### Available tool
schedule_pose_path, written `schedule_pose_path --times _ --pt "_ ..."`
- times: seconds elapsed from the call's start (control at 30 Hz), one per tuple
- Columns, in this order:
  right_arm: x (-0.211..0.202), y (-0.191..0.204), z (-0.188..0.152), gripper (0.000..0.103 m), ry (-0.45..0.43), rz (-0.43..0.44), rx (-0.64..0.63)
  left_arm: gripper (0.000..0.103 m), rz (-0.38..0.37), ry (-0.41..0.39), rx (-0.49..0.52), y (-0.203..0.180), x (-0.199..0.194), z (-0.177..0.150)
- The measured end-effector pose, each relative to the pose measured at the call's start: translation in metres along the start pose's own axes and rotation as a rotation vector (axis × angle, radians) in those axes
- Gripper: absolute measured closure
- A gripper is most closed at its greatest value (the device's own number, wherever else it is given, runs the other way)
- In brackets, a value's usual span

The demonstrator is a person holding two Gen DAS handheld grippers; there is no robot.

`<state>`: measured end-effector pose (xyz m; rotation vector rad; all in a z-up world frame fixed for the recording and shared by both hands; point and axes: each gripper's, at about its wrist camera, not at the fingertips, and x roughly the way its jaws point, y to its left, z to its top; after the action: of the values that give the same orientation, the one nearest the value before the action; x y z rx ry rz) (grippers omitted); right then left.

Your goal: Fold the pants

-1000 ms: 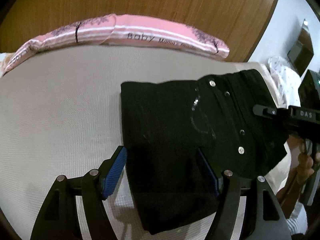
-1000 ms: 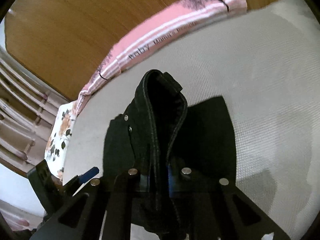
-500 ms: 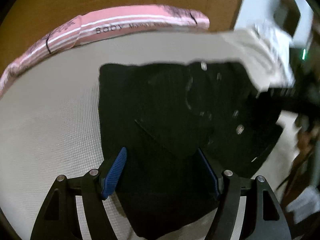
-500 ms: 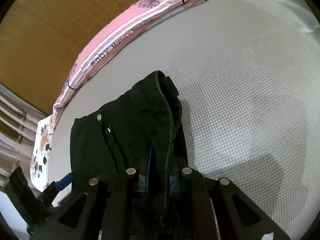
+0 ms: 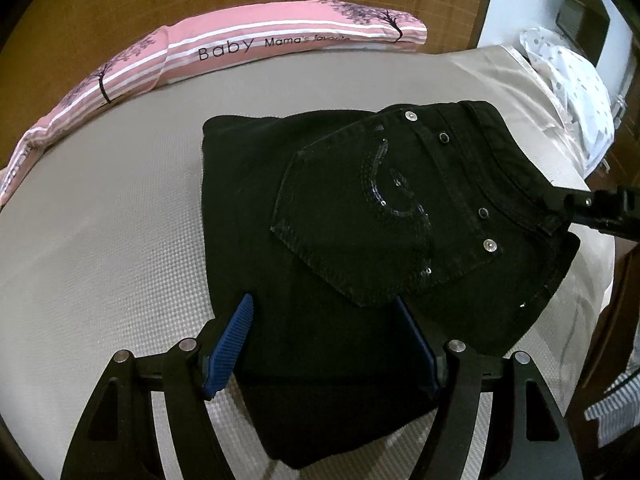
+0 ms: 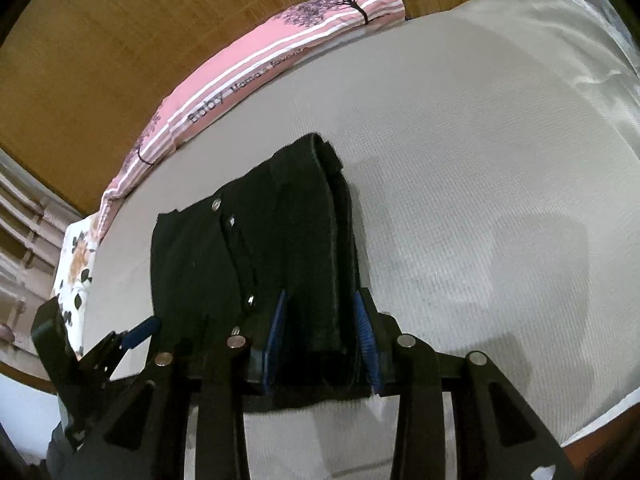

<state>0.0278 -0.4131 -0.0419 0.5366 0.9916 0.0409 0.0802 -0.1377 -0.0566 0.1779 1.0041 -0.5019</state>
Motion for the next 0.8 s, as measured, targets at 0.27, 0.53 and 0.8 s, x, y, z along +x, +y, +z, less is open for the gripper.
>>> schedule_pose_path --times 0.27,0.53,0.8 --pt "0.007 0.005 -0.003 0.072 0.010 -0.020 -0.013 0.031 0.011 -0.007 0.001 0.000 -0.011 -0.007" --pt "-0.007 0.013 -0.009 0.087 -0.046 -0.080 -0.044 0.031 0.013 -0.003 -0.005 -0.001 -0.019 -0.012" --pt "-0.025 0.025 -0.021 0.091 -0.100 -0.150 -0.086 0.031 -0.012 0.002 0.029 -0.002 -0.029 -0.018"
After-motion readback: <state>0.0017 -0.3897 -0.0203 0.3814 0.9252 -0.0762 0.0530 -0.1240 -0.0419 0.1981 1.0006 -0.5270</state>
